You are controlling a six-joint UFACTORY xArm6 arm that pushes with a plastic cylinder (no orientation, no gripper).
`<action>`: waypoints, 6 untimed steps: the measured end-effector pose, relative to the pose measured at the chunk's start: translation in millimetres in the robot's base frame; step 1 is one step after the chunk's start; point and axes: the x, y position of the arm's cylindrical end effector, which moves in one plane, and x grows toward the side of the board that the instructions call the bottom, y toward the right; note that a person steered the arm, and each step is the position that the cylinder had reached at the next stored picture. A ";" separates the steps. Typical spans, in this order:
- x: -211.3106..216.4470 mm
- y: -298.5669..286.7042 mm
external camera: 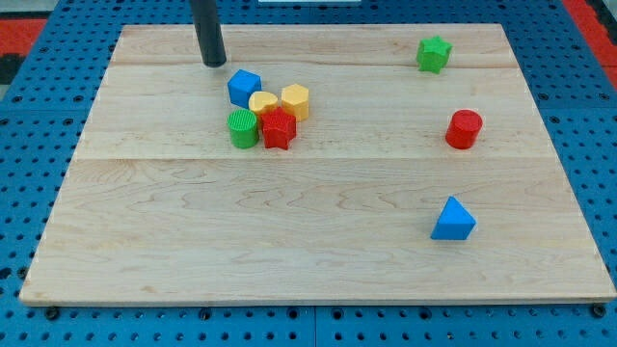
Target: Move the blue cube slightly above the yellow blocks
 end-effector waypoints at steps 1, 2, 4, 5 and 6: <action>44.5 -1.0; 48.4 39.8; 9.6 19.8; -33.0 112.2; -49.1 224.6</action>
